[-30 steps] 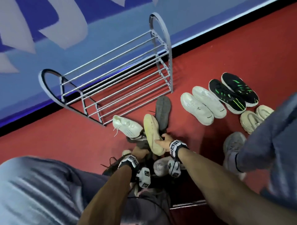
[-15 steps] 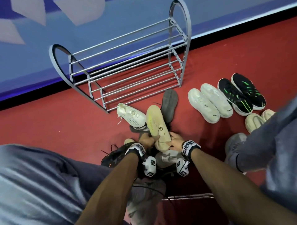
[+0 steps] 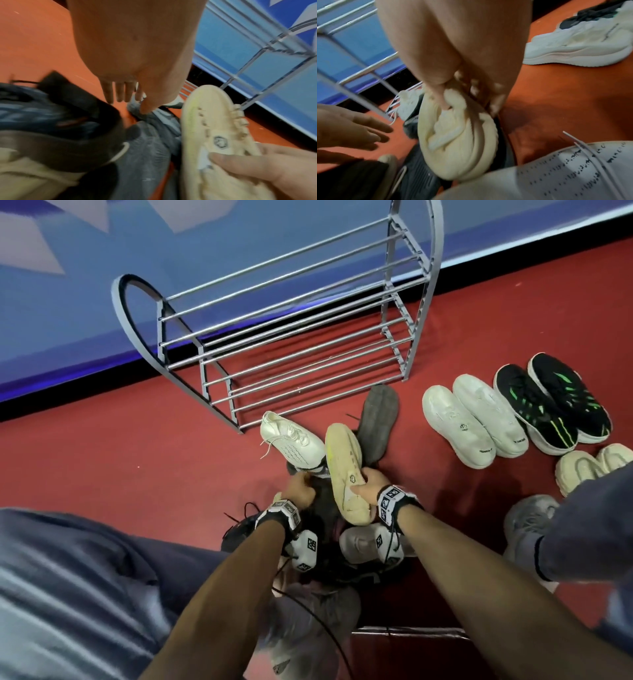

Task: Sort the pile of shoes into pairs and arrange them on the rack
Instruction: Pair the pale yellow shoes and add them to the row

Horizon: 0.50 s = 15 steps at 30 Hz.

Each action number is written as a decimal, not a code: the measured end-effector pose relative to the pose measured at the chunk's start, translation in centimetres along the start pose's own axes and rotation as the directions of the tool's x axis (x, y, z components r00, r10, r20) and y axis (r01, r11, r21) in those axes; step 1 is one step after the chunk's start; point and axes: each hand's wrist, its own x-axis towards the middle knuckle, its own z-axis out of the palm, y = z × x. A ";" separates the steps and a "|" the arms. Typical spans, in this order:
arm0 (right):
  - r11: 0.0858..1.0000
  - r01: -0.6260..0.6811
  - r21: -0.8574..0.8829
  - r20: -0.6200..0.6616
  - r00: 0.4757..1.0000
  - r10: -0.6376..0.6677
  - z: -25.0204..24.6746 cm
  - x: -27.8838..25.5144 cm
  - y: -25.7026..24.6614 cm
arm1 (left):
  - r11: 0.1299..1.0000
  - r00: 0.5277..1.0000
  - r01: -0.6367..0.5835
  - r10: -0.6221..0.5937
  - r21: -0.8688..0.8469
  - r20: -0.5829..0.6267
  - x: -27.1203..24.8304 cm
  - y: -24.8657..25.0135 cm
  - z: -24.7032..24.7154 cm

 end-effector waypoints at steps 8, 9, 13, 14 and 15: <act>0.981 0.034 -0.192 -0.079 0.996 -0.050 1.5 0.5 0.8 | 0.977 0.977 0.189 -0.177 0.100 -0.122 -0.9 -7.3 -0.8; 0.982 0.033 -0.188 -0.078 0.996 -0.048 1.4 0.6 0.8 | 0.973 0.970 0.206 -0.190 0.100 -0.150 -0.9 -7.2 -1.1; 0.983 0.033 -0.179 -0.070 0.996 -0.046 1.2 0.7 0.9 | 0.960 0.969 0.238 -0.225 0.147 -0.101 2.5 -9.6 -1.3; 0.984 0.030 -0.175 -0.068 0.997 -0.042 1.2 0.6 1.0 | 0.963 0.971 0.238 -0.234 0.130 -0.045 3.1 -9.8 -1.4; 0.985 0.031 -0.172 -0.064 0.997 -0.043 1.2 0.6 1.0 | 0.967 0.972 0.234 -0.236 0.104 0.011 2.8 -8.9 -1.8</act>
